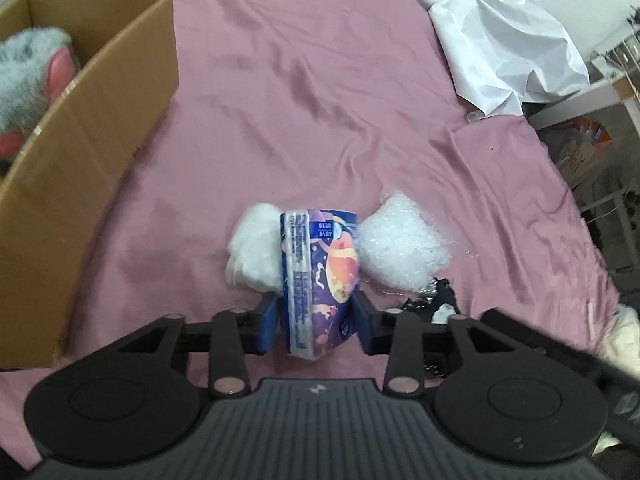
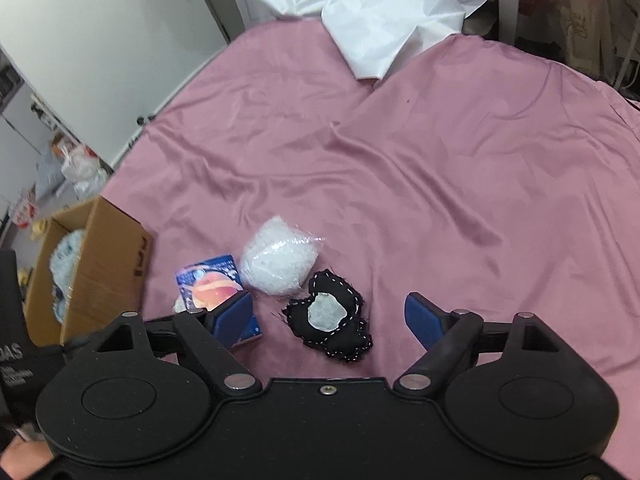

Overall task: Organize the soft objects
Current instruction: 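Lower the left gripper onto the blue printed card package and close it, then lift the blue package with the left gripper while the right gripper grasps the black plush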

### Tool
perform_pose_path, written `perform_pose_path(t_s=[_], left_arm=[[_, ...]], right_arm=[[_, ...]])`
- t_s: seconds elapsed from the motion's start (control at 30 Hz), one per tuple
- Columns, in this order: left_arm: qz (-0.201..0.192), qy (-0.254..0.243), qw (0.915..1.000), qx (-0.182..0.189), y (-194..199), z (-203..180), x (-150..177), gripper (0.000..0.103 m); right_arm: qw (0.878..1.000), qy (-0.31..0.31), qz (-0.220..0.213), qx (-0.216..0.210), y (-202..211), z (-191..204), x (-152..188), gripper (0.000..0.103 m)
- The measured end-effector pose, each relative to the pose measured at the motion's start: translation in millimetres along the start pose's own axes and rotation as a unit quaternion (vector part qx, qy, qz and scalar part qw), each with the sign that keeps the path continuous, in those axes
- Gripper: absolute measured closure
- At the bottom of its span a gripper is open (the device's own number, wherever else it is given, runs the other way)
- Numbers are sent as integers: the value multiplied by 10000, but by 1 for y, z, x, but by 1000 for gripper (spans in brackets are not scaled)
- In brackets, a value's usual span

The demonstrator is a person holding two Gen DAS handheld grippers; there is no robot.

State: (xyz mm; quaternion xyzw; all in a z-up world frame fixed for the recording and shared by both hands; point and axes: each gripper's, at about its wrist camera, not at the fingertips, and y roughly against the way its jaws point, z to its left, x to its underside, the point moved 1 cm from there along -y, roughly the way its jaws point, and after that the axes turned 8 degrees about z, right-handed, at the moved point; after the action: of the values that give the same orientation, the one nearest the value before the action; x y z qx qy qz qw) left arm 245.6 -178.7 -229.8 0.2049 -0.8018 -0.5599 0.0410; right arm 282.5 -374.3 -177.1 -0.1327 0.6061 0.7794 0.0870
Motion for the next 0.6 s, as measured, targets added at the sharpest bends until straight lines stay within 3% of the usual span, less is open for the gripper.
perform_pose_path(t_s=[0.07, 0.27, 0.6], left_arm=[[45, -5, 10000, 85, -1, 1, -3, 76], [133, 126, 9998, 101, -1, 4, -11, 83], [54, 177, 9998, 59, 15, 7, -16, 84]], right_arm=[[9998, 46, 130, 123, -10, 2, -3, 23], [9990, 87, 340, 264, -28, 5, -7, 24], [9962, 62, 675, 542, -56, 8, -7, 29]])
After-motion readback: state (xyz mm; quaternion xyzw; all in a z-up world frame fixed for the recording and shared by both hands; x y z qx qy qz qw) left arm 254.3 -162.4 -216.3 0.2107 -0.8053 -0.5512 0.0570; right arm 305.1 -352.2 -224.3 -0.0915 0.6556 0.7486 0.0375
